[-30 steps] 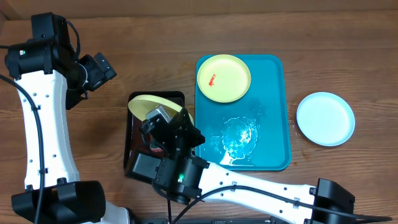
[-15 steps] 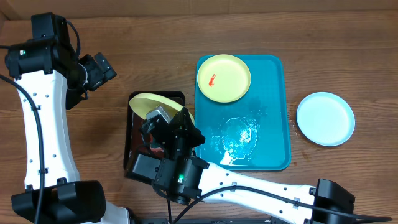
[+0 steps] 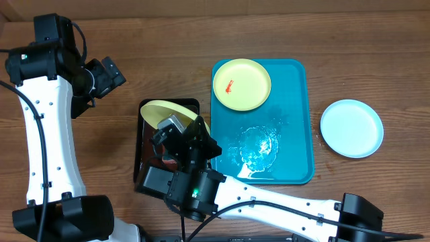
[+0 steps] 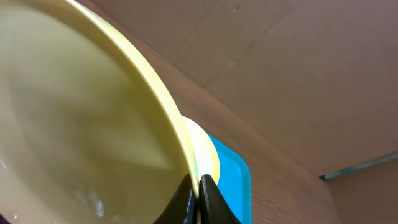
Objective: Clean dirty plates on tray and stack at the side
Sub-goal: 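Lift the lower yellow plate with the right gripper and tilt it over the basin, then carry the yellow plate right and stack it on the white plate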
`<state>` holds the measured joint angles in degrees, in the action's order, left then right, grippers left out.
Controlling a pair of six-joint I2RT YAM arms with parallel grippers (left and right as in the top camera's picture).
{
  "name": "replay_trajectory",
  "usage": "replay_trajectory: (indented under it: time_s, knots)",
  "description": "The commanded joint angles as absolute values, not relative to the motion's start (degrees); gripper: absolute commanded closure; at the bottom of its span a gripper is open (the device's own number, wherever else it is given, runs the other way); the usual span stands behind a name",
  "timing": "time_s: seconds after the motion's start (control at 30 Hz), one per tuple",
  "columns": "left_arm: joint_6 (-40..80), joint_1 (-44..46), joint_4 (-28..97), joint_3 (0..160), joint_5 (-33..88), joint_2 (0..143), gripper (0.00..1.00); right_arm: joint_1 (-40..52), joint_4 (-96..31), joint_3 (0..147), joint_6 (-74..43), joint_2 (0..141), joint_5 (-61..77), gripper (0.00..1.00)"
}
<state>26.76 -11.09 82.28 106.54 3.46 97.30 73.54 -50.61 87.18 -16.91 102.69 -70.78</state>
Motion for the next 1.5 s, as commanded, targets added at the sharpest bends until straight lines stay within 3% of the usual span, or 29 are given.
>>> replay_trajectory:
  time_s: [0.0,0.43,0.6,0.9,1.07,1.47]
  knots:
    - [25.7,-11.1,82.3,107.5,4.1,96.6,0.0,73.6,-50.4,88.6,-18.0,100.8,-72.6,0.96]
    - [25.7,-11.0,82.3,107.5,4.1,96.6,0.0,73.3,-50.4,88.6,-18.0,100.8,-72.1,0.96]
    - [25.7,-11.0,82.3,107.5,4.1,96.6,0.0,69.8,-49.7,88.6,-20.4,100.8,-63.4,0.96]
    - [25.7,-10.9,82.3,107.5,4.1,96.6,0.0,46.0,-50.6,89.3,-23.1,96.2,-8.1,0.96]
    - [25.7,-10.9,82.2,107.5,4.1,96.6,0.0,27.9,-53.1,89.3,-25.8,91.2,11.8,0.96]
    - [25.7,-10.9,82.2,107.5,4.1,96.6,0.0,-15.1,-67.8,86.4,-25.7,92.9,7.7,0.96]
